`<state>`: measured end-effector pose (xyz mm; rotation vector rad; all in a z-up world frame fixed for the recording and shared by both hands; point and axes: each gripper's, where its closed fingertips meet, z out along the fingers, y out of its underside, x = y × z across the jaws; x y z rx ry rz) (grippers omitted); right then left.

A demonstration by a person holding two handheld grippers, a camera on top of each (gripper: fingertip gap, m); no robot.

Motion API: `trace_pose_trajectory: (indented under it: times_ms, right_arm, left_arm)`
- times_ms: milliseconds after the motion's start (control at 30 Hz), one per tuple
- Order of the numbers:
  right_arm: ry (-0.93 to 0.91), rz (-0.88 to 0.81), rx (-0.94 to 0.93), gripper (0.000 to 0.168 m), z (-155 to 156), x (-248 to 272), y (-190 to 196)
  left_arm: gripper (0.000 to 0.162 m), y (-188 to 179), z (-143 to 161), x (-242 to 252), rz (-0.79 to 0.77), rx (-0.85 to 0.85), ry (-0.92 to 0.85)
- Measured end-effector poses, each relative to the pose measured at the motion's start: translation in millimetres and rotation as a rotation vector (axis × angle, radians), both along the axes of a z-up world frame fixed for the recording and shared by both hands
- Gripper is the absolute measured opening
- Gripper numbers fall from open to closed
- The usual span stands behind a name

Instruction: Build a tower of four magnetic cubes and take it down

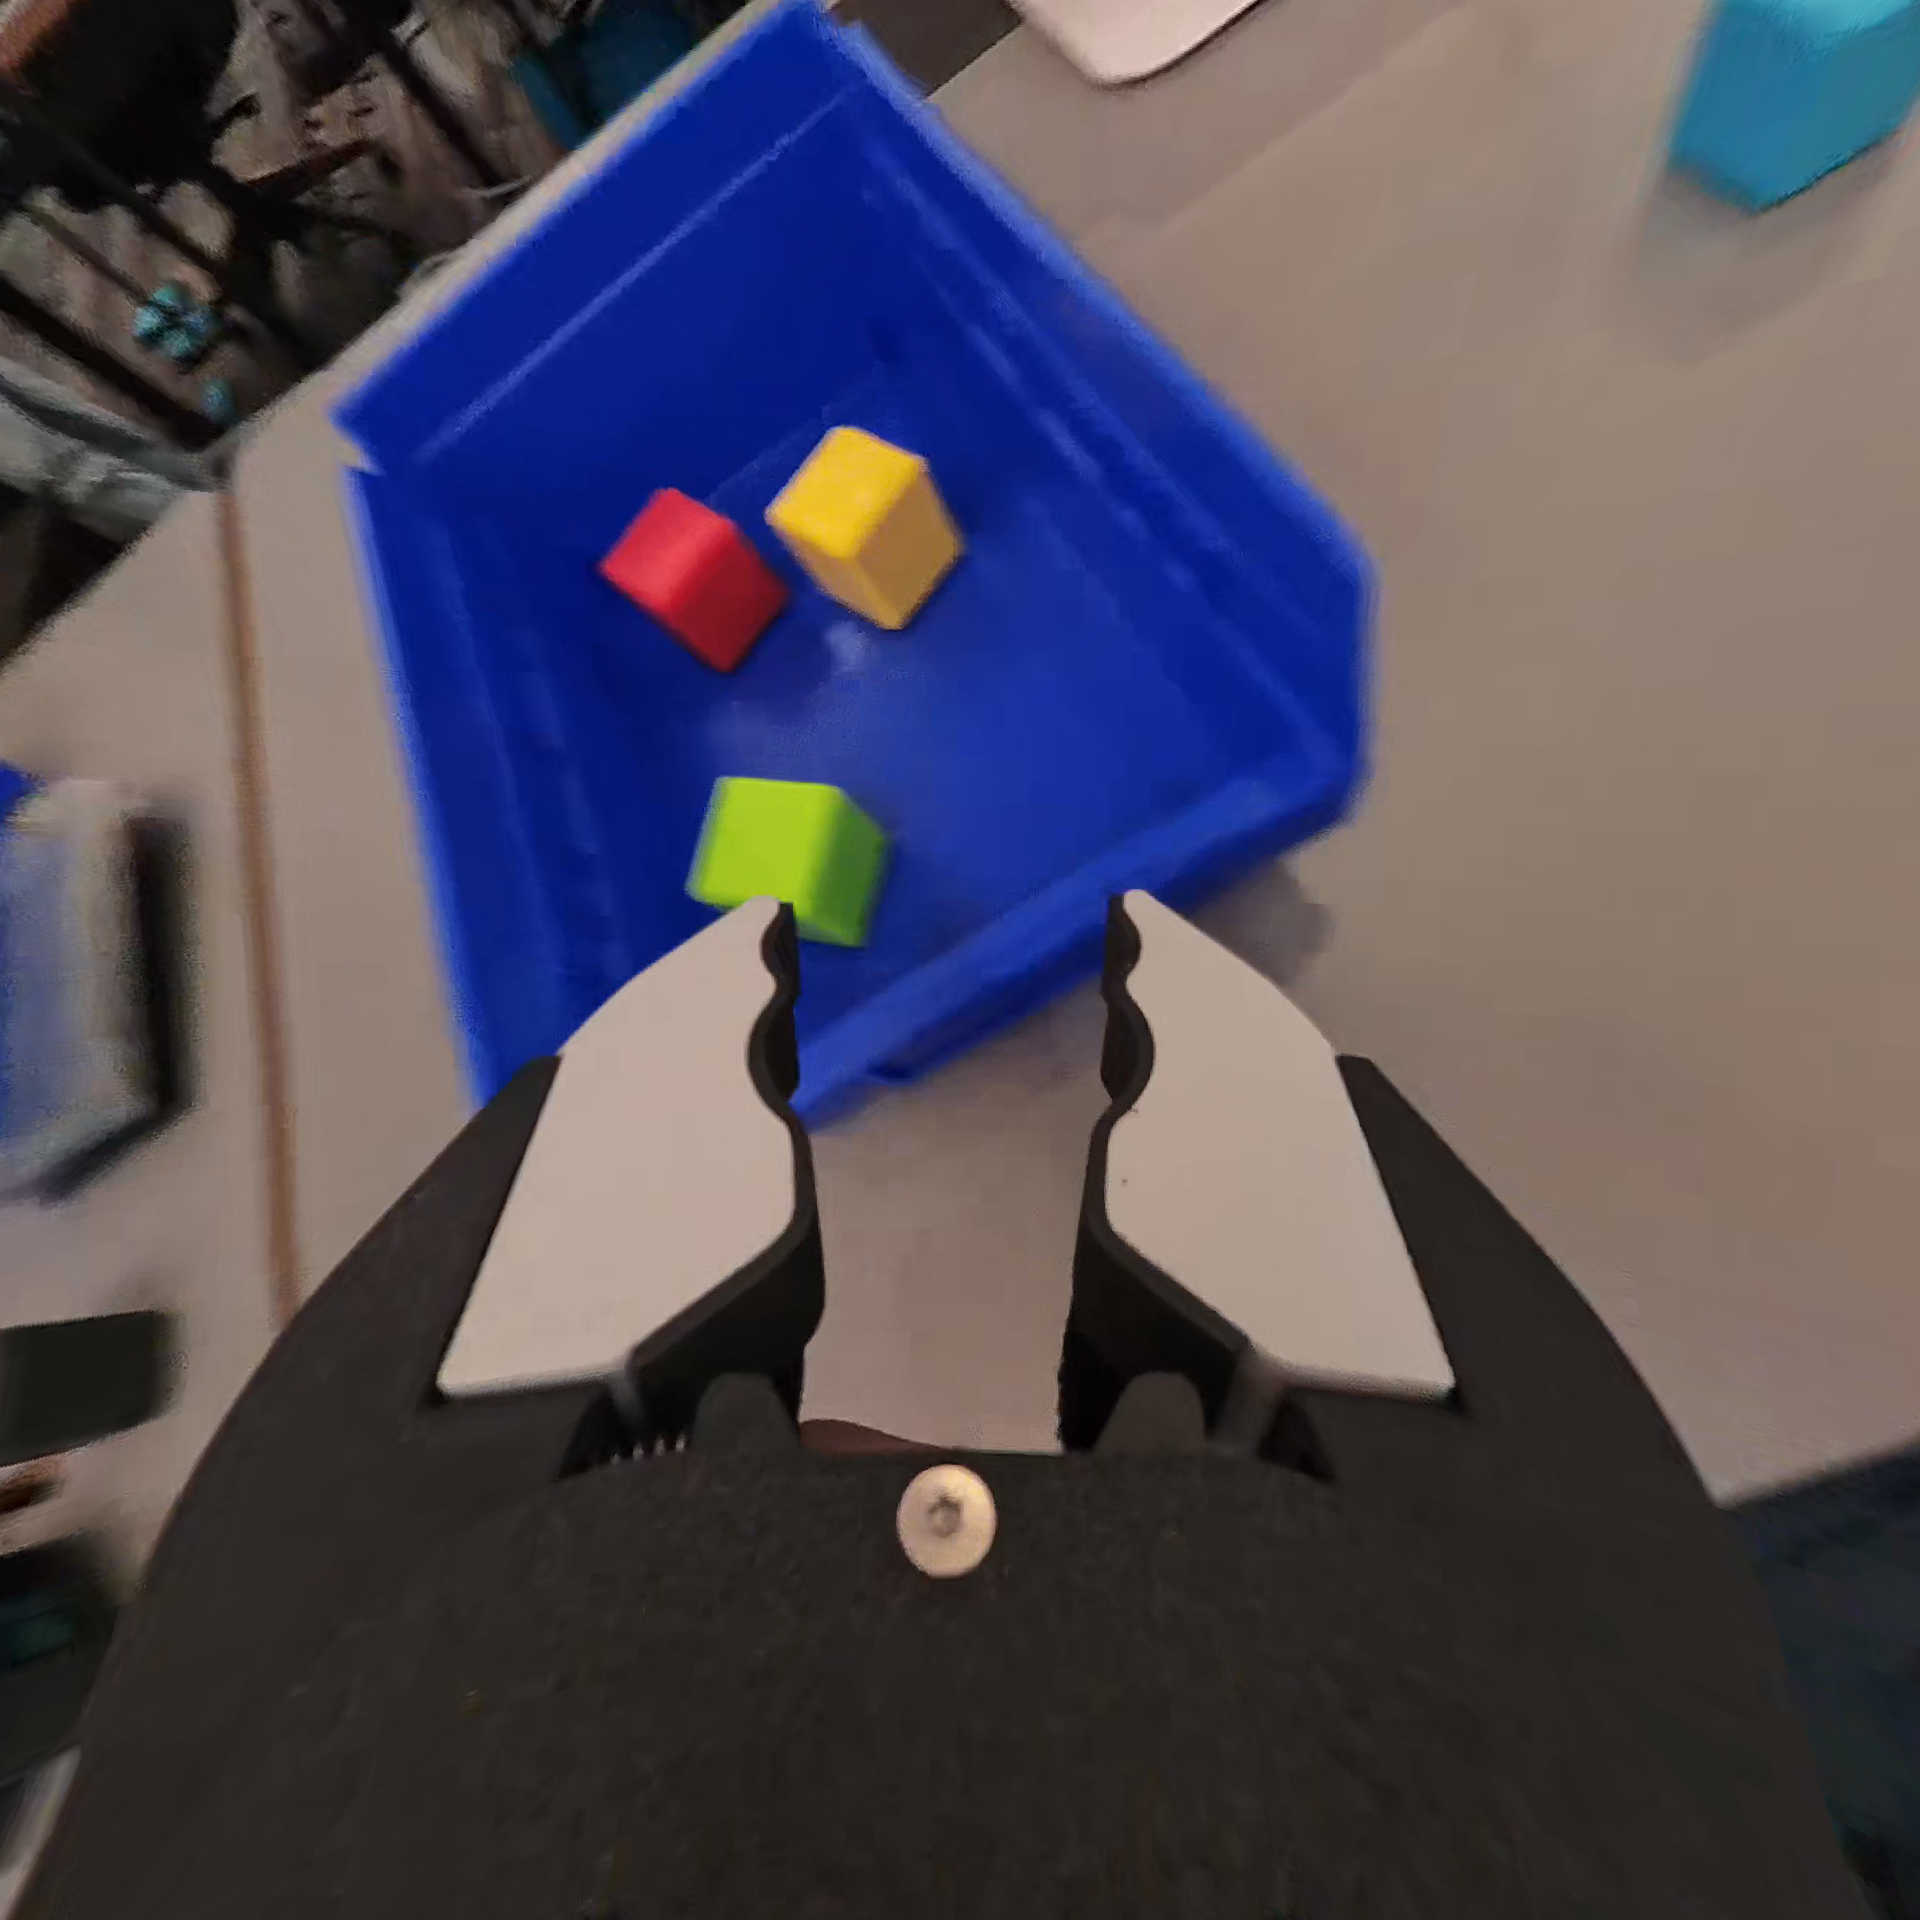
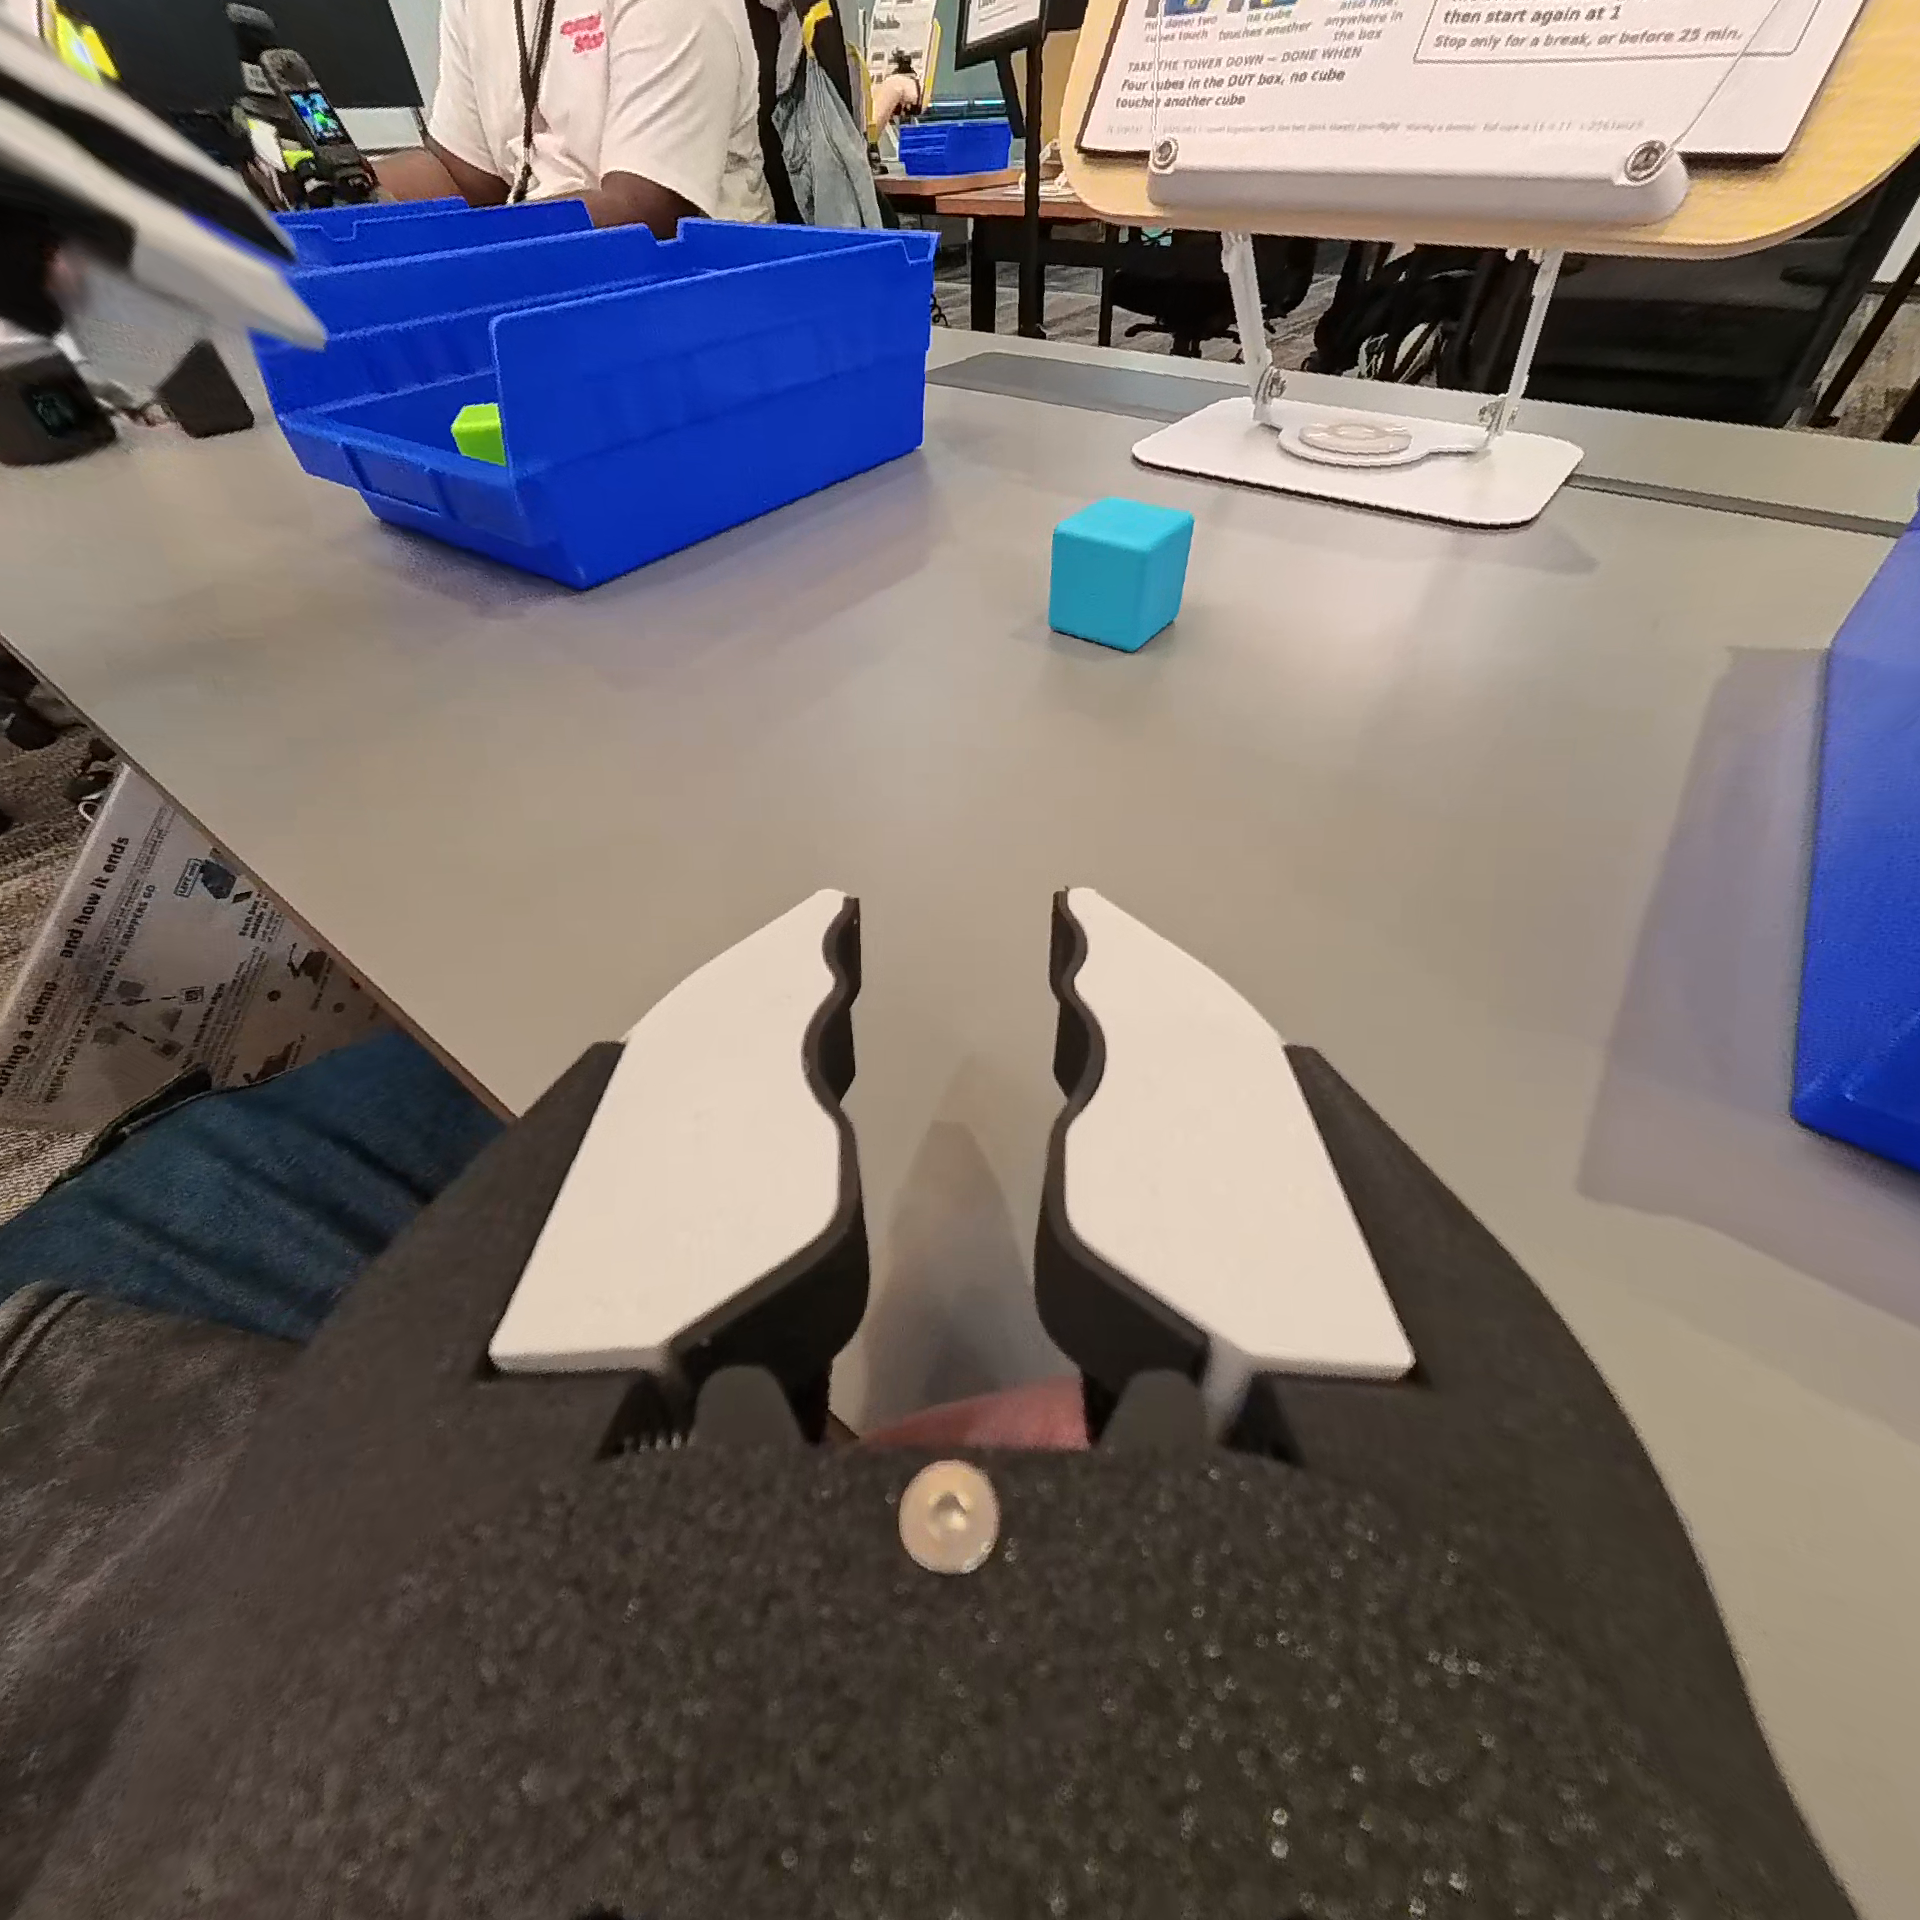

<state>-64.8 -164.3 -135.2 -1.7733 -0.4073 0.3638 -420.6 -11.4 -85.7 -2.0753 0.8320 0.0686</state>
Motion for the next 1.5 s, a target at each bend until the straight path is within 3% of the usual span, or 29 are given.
trace_pose_trajectory:
  times_ms: [133, 300, 467, 767, 900, 967, 1167, 1267, 1367, 1500]
  right_arm:
    - [-0.006, 0.003, -0.006, 0.035, -1.6, -0.3, 0.3]
    - [-0.010, -0.006, -0.007, 0.035, -2.2, 3.7, -0.6]
    - [0.000, -0.021, -0.007, 0.035, -1.4, 9.7, -1.3]
    - [-0.019, -0.005, -0.014, 0.035, -4.2, 4.8, -0.9]
    - [-0.027, -0.002, -0.015, 0.035, -5.0, 3.7, -0.9]
    - [-0.026, -0.005, -0.014, 0.035, -4.9, 4.5, -0.9]
    - [-0.029, -0.010, -0.006, 0.034, -3.5, 4.5, -0.1]
    - [-0.030, -0.011, -0.004, 0.034, -3.0, 4.0, 0.3]
    - [-0.029, -0.011, 0.000, 0.034, -2.0, 4.2, 0.3]
    - [-0.025, -0.015, 0.001, 0.034, -1.7, 5.2, 0.9]
  left_arm:
    - [0.054, 54.2, 8.6, -14.6, 0.012, -0.110, 0.154]
    - [0.060, 89.5, -35.6, -37.7, -0.007, -0.397, 0.360]
    - [0.060, 93.5, -72.7, -42.5, -0.052, -0.570, 0.399]
    - [0.051, 93.2, -95.6, -50.8, -0.033, -0.627, 0.438]
    - [0.051, 95.9, -89.9, -48.3, -0.054, -0.554, 0.471]
    - [0.051, 99.7, -71.4, -42.0, -0.060, -0.463, 0.454]
    - [0.051, 89.4, 27.9, 40.5, -0.273, -0.166, 0.342]
    - [0.051, 81.2, 59.6, 93.5, -0.398, -0.097, 0.370]
    - [0.050, 70.6, 64.1, 159.4, -0.583, -0.114, 0.370]
    - [0.051, 62.7, 38.6, 230.4, -0.772, -0.215, 0.449]
